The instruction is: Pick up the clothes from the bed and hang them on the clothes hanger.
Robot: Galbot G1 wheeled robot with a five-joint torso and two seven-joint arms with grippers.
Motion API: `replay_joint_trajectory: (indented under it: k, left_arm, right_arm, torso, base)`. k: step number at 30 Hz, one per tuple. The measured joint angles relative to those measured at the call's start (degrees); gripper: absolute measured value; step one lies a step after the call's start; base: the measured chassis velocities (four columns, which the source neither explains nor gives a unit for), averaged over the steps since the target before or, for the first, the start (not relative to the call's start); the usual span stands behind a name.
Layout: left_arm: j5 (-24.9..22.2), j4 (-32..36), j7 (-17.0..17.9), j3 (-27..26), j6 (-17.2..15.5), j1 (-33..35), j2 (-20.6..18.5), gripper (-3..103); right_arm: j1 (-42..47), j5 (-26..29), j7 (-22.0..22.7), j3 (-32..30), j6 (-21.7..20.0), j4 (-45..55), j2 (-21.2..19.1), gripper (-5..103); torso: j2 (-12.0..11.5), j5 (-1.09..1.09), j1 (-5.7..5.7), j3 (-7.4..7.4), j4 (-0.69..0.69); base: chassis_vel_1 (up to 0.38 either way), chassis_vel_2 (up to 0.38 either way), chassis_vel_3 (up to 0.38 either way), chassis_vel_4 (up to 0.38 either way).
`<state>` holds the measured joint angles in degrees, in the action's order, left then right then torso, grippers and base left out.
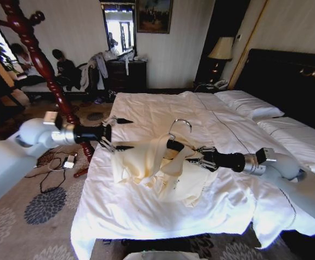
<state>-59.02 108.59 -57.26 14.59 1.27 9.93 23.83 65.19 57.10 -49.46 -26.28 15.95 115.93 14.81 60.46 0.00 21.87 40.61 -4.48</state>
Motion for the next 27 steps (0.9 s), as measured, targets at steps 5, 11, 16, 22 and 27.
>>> replay_joint_trajectory:
  k: [5, 11, 16, 22, 27]
  left_arm:
    - [1.55, 0.64, 0.69, 4.41, -2.06, -2.75, 1.02, 102]
    - [3.3, 0.39, 1.42, 4.7, -3.17, -2.99, 0.89, 93]
    - [3.95, 0.37, 0.87, 4.85, -4.46, -3.03, 0.68, 72]
    - [6.67, -0.55, -1.52, 6.29, -6.06, -4.91, 1.59, 49]
    - [7.61, -1.47, -2.53, 8.6, -6.95, -7.97, 2.99, 34]
  right_arm:
    - [-0.13, -0.35, 0.02, -0.18, -0.09, -0.34, -0.18, 20]
    - [-0.12, -0.74, 0.06, -0.26, -0.16, -0.5, -0.13, 20]
    - [-0.37, -0.9, 0.13, -0.25, -0.2, -0.74, -0.08, 20]
    - [-0.62, -1.12, 0.19, -0.24, -0.22, -0.81, -0.12, 20]
    - [-0.62, -1.35, 0.21, -0.45, -0.22, -0.36, -0.22, 20]
  torso:
    - [0.0, 0.0, 0.0, 0.0, 0.01]
    - [0.0, 0.0, 0.0, 0.0, 0.02]
    - [0.0, -0.01, 0.0, 0.0, 0.02]
    - [0.0, -0.01, 0.0, 0.0, 0.01]
    - [0.0, 0.0, 0.0, 0.0, 0.01]
  base:
    - [0.0, 0.0, 0.0, 0.0]
    - [0.0, 0.0, 0.0, 0.0]
    - [0.0, 0.0, 0.0, 0.0]
    - [0.0, 0.0, 0.0, 0.0]
    - [0.0, 0.0, 0.0, 0.0]
